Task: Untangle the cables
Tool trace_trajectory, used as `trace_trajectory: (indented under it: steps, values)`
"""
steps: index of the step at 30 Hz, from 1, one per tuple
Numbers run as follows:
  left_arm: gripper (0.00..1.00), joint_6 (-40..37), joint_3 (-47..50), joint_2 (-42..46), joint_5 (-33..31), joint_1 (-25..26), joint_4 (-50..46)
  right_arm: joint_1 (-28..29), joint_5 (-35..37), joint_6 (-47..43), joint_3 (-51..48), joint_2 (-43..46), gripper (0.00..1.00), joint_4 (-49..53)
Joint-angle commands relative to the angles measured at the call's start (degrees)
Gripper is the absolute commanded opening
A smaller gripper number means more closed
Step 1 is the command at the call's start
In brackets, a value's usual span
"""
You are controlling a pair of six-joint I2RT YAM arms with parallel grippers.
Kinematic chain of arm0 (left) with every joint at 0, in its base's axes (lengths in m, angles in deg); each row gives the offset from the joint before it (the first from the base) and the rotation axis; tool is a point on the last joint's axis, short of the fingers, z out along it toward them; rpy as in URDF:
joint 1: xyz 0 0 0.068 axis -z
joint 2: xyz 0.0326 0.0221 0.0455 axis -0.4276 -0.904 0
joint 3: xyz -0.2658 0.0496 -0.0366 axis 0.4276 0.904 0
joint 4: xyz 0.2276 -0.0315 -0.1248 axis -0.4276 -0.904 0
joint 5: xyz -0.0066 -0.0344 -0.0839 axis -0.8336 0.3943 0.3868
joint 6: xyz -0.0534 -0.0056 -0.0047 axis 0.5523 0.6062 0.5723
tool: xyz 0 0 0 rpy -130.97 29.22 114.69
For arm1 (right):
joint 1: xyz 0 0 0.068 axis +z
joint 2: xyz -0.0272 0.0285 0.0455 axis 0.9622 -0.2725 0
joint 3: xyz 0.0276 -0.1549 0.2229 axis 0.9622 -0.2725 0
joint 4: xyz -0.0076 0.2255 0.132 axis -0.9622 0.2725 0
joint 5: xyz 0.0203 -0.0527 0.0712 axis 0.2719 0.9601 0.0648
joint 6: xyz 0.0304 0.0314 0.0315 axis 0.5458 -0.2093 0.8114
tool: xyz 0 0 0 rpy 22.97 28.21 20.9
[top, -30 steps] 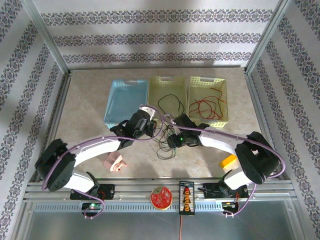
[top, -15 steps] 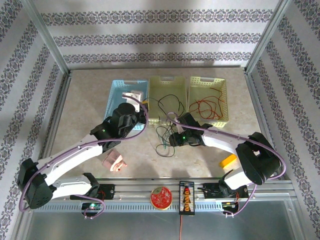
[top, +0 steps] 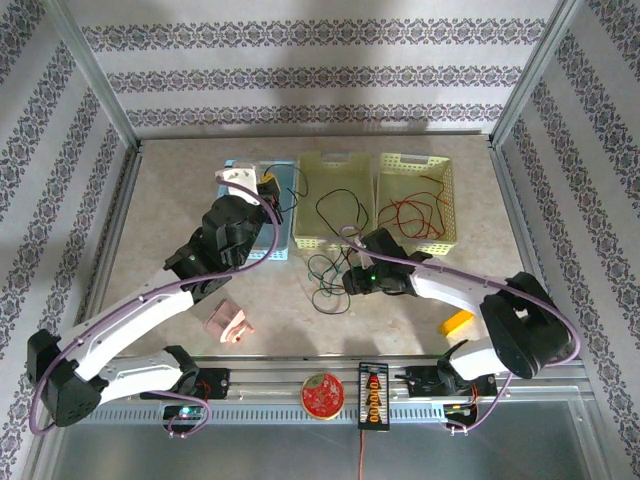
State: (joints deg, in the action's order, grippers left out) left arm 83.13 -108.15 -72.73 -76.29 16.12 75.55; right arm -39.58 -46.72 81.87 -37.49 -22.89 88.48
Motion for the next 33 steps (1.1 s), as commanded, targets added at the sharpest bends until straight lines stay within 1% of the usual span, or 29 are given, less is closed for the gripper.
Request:
trace_trajectory:
  steps: [1, 5, 8, 13, 16, 21, 22, 23, 24, 25, 26, 27, 28, 29, 33]
  values:
    - [0.00, 0.38, -1.77, -3.60, 1.32, -1.23, 3.54, -0.47, 2.82, 1.74, -1.64, 5.12, 0.46, -0.47]
    - [0.00, 1.90, -4.68, -9.94, 4.86, -2.77, 4.89, -0.80, 7.06, 3.78, -3.28, 12.84, 0.48, -1.73]
    - [0.00, 2.45, -8.67, -15.94, 7.59, -4.26, 5.48, -0.94, 9.34, 4.90, -4.52, 18.87, 0.49, -2.72]
    - [0.00, 5.91, -18.47, -28.11, 14.66, -7.54, 0.71, -1.28, 13.58, 4.98, -5.45, 26.52, 0.50, -1.70]
    - [0.00, 7.29, -21.86, -34.32, 17.80, -8.46, 0.77, -1.54, 14.46, 4.74, -5.77, 29.07, 0.51, -0.75]
    - [0.00, 6.77, -29.28, -44.33, 19.39, -8.69, -2.71, -1.74, 13.48, 4.74, -5.60, 30.04, 0.51, 0.42]
    - [0.03, 6.77, -31.24, -46.42, 20.87, -8.73, -4.49, -1.74, 13.20, 4.78, -5.48, 30.04, 0.51, 0.61]
    - [0.10, 6.65, -32.79, -47.81, 22.35, -8.73, -6.13, -1.74, 13.03, 4.75, -5.35, 30.12, 0.51, 0.81]
    - [0.28, 6.84, -33.90, -48.58, 24.61, -8.66, -7.24, -1.74, 12.94, 4.59, -5.13, 30.13, 0.51, 0.95]
    - [0.49, 7.01, -33.89, -48.45, 26.39, -8.42, -7.04, -1.74, 12.86, 4.33, -4.92, 30.13, 0.51, 1.35]
    - [0.64, 6.98, -32.98, -47.78, 26.96, -8.16, -6.29, -1.74, 13.02, 4.15, -4.79, 30.13, 0.51, 1.66]
    - [0.73, 6.54, -31.95, -46.45, 27.04, -7.87, -5.68, -1.74, 12.98, 3.91, -4.75, 30.21, 0.51, 1.77]
    - [0.78, 6.02, -31.07, -44.97, 26.66, -7.70, -5.73, -1.83, 13.12, 3.74, -4.73, 30.21, 0.51, 1.83]
    - [0.79, 5.69, -30.25, -43.80, 25.78, -7.62, -6.24, -1.83, 13.18, 3.69, -4.86, 30.15, 0.51, 1.82]
    - [0.82, 4.84, -24.85, -36.60, 22.39, -7.52, -8.19, -2.01, 12.37, 3.68, -4.95, 28.80, 0.51, 1.32]
